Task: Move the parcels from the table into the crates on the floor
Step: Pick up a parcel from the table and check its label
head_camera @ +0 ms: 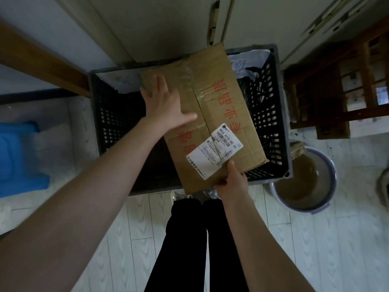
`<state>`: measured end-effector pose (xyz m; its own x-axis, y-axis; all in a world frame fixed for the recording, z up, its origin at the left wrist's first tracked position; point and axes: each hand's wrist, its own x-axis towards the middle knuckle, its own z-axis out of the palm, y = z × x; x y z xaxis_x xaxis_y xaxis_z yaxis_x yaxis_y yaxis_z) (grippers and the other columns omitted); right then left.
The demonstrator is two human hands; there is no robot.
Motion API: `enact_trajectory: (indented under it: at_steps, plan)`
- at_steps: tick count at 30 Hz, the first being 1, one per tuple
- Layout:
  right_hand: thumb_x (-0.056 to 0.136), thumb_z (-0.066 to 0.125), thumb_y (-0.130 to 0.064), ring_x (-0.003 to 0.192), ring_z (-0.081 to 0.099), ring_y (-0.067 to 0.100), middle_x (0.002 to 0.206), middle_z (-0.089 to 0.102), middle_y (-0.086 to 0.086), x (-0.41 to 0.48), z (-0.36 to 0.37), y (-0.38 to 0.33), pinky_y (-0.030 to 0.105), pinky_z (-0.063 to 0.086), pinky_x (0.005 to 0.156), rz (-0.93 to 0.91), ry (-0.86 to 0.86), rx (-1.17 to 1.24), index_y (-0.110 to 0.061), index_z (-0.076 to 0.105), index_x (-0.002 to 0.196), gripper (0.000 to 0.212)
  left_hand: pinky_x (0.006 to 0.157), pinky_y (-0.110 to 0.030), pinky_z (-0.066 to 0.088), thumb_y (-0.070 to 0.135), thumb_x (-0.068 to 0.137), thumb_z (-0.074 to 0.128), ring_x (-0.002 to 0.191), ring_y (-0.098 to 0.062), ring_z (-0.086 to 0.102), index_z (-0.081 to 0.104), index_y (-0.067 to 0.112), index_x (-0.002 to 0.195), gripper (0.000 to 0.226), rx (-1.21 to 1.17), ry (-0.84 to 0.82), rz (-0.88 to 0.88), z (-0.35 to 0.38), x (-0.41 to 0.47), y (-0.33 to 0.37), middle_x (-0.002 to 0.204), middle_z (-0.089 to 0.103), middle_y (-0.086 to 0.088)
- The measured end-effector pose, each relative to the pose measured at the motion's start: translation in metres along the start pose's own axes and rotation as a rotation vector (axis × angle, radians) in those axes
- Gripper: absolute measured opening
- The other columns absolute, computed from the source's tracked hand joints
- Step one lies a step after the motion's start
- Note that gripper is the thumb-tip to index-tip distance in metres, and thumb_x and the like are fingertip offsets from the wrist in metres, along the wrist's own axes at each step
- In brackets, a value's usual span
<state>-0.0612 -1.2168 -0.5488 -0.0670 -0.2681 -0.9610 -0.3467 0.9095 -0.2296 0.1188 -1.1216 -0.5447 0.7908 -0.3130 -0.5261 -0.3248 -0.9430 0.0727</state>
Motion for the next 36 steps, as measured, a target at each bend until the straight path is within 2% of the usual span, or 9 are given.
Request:
enact_trajectory:
  at_steps: [3, 5, 9, 12, 14, 21, 27, 31, 36]
  plan:
    - [0.094, 0.058, -0.019, 0.105, 0.055, 0.028, 0.123, 0.055, 0.007, 0.004, 0.001, 0.003, 0.048, 0.05, 0.079, -0.013, 0.013, 0.034, -0.016, 0.044, 0.134, 0.043, 0.114, -0.058, 0.007, 0.063, 0.084, 0.053, 0.145, -0.036, 0.002, 0.034, 0.003, 0.141, 0.085, -0.005, 0.127, 0.009, -0.009, 0.034, 0.0, 0.157, 0.005, -0.024]
    - [0.094, 0.058, -0.019, 0.101, 0.055, 0.026, 0.123, 0.056, 0.007, 0.01, 0.0, 0.004, 0.047, 0.051, 0.075, -0.016, 0.015, 0.046, -0.016, 0.047, 0.132, 0.04, 0.114, -0.059, 0.008, 0.063, 0.084, 0.052, 0.146, -0.033, 0.006, 0.024, 0.005, 0.146, 0.09, -0.034, 0.136, 0.03, -0.01, 0.055, 0.001, 0.157, 0.008, -0.02]
    - [0.092, 0.061, -0.02, 0.106, 0.056, 0.029, 0.121, 0.057, 0.008, 0.017, -0.002, 0.002, 0.054, 0.049, 0.091, -0.013, 0.046, 0.043, -0.014, 0.048, 0.13, 0.04, 0.113, -0.058, 0.013, 0.068, 0.08, 0.054, 0.139, -0.035, 0.026, 0.024, 0.008, 0.147, 0.095, -0.097, 0.065, -0.002, -0.014, 0.075, 0.004, 0.151, 0.028, -0.018]
    - [0.09, 0.063, -0.021, 0.096, 0.059, 0.025, 0.109, 0.06, 0.008, 0.015, -0.008, -0.013, 0.039, 0.052, 0.08, -0.057, 0.107, 0.006, -0.007, 0.055, 0.116, 0.03, 0.112, -0.049, 0.025, 0.07, 0.073, 0.06, 0.135, -0.038, 0.031, 0.03, 0.007, 0.144, 0.1, -0.142, 0.031, -0.033, -0.021, 0.07, 0.006, 0.147, 0.033, -0.021]
    - [0.087, 0.066, -0.015, 0.087, 0.06, 0.024, 0.099, 0.062, 0.007, 0.014, -0.013, -0.033, 0.036, 0.051, 0.073, -0.109, 0.135, -0.011, -0.008, 0.056, 0.105, 0.021, 0.109, -0.045, 0.03, 0.073, 0.07, 0.062, 0.134, -0.037, 0.032, 0.032, 0.008, 0.143, 0.102, -0.227, 0.0, -0.056, -0.022, 0.065, 0.004, 0.146, 0.034, -0.02]
    - [0.088, 0.066, -0.015, 0.099, 0.062, 0.023, 0.106, 0.064, 0.005, 0.028, -0.025, -0.113, 0.041, 0.052, 0.092, -0.4, 0.152, -0.213, -0.017, 0.058, 0.096, 0.011, 0.102, -0.036, 0.037, 0.047, 0.081, 0.069, 0.132, -0.028, 0.039, 0.026, 0.004, 0.144, 0.088, -0.649, -0.044, -0.145, -0.022, 0.045, 0.029, 0.145, 0.038, -0.013]
    - [0.087, 0.067, -0.025, 0.095, 0.063, 0.019, 0.105, 0.065, 0.0, 0.058, -0.03, -0.167, 0.036, 0.054, 0.086, -0.537, 0.074, -0.396, -0.018, 0.06, 0.105, 0.02, 0.098, -0.035, 0.039, 0.046, 0.083, 0.067, 0.128, -0.029, 0.044, 0.031, 0.005, 0.14, 0.079, -0.753, 0.016, -0.248, -0.004, 0.05, 0.054, 0.141, 0.043, -0.013]
    - [0.09, 0.062, -0.028, 0.085, 0.061, 0.014, 0.088, 0.062, -0.007, 0.069, -0.026, -0.191, 0.03, 0.052, 0.075, -0.654, -0.014, -0.54, -0.022, 0.057, 0.097, 0.01, 0.102, -0.036, 0.04, 0.047, 0.08, 0.07, 0.127, -0.028, 0.045, 0.036, 0.008, 0.141, 0.08, -0.856, 0.071, -0.346, 0.007, 0.05, 0.055, 0.141, 0.046, -0.011]
    - [0.092, 0.06, -0.025, 0.091, 0.06, 0.019, 0.097, 0.061, 0.0, 0.08, -0.002, -0.223, 0.03, 0.049, 0.071, -0.711, -0.072, -0.655, -0.013, 0.061, 0.111, 0.022, 0.1, -0.034, 0.038, 0.041, 0.083, 0.07, 0.128, -0.029, 0.044, 0.031, 0.001, 0.14, 0.08, -0.925, 0.153, -0.472, 0.012, 0.045, 0.064, 0.141, 0.042, -0.015]
